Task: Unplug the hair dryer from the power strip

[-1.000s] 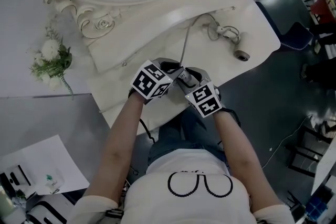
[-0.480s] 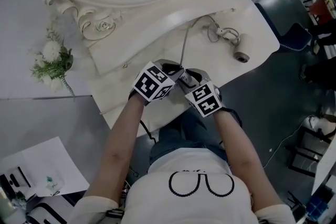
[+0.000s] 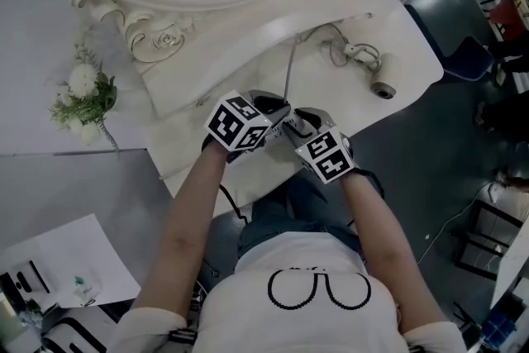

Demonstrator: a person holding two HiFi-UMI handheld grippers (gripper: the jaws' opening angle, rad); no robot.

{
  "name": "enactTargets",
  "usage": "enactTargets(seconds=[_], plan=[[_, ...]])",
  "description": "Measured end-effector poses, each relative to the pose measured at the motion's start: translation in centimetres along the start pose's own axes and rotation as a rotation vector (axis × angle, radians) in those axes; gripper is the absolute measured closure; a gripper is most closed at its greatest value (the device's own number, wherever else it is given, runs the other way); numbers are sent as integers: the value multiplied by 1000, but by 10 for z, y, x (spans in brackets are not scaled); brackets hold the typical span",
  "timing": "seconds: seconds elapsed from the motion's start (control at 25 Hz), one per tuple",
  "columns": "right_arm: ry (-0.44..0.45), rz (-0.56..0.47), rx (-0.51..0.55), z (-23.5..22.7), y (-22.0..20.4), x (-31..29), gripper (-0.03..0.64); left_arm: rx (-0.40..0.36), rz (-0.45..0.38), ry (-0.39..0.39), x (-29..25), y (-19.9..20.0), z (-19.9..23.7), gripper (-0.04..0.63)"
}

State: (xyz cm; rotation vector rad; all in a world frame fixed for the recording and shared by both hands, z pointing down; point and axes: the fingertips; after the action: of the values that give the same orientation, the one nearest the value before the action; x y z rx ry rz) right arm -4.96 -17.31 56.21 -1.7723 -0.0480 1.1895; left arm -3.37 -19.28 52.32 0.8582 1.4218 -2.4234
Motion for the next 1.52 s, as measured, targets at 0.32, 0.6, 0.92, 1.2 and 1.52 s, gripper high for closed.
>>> enactTargets(seconds=[0.32,0.6,0.92,1.2,1.52], plan=[[-6,12,-23,-4,1,-1,493,-139,46,35,3,-6,-5,571],[71,32,-35,-2,0,-2,445,-49,17,34,0,2,3,568],[31,86,38,6,3,-4,434,-167,47,75,4,-4,-6,576],[59,75,63,10,3,-5,436,93,-87,19,12,-2,8,575],[69,99,73,9,4,-5,436,-64,27,67,8,-4,-5,577]])
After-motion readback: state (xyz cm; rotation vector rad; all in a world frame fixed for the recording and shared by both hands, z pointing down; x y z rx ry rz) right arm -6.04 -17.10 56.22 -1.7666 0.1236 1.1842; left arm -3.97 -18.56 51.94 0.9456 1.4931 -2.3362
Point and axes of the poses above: the fingertips, and each gripper's own axes: x backward along the fingers, z to its left, y out of its top
